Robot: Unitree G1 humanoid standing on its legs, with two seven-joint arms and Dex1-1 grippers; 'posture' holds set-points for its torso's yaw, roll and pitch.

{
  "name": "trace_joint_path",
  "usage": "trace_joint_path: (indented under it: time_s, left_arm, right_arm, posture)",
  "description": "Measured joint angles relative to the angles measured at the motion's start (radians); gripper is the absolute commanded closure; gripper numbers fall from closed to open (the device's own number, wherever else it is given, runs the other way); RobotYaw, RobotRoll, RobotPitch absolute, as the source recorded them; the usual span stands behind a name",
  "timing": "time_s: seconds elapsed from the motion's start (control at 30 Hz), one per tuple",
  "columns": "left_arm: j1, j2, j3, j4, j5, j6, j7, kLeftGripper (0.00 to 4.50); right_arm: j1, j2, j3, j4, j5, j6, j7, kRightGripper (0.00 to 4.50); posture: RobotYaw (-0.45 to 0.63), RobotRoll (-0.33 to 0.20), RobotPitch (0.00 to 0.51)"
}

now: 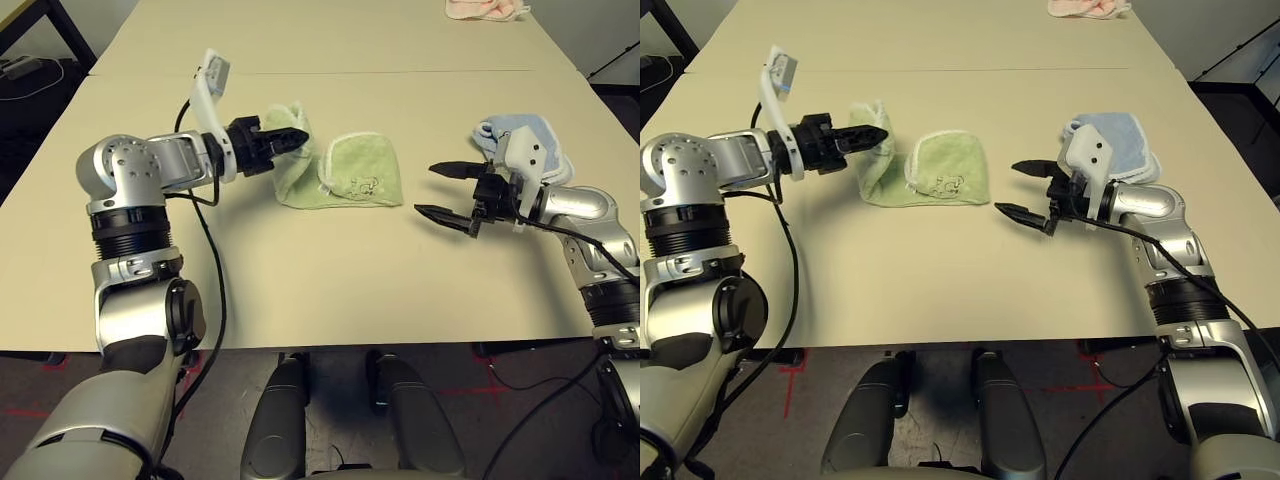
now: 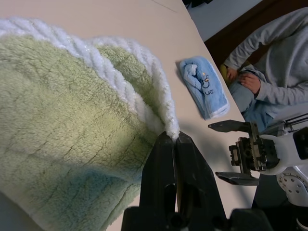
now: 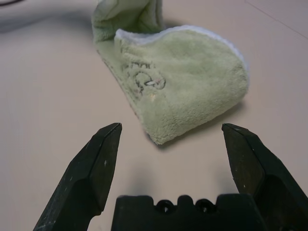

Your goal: Fold the towel and set it aside.

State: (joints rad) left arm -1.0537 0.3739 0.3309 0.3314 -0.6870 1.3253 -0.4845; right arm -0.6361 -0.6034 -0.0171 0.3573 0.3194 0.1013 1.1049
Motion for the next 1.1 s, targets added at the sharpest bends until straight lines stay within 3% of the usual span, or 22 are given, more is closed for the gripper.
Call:
trace_joint_path:
  time_s: [0.77, 1.1]
  left_arm:
    - [-0.057, -0.105, -0.154, 0.032, 0.003, -0.055, -0.064, 4.47]
    - [-0.06, -0.174, -0.156, 0.033, 0.002, -0.064, -0.072, 4.47]
  right_arm:
    - [0.022, 0.002, -0.021, -0.045, 0.021, 0.062, -0.033, 0.0]
    - [0.023, 0.002, -0.021, -0.045, 0.018, 0.06, -0.033, 0.0]
  posture:
    - [0.06, 0.0, 0.177]
    - [0.07, 0.0, 0.179]
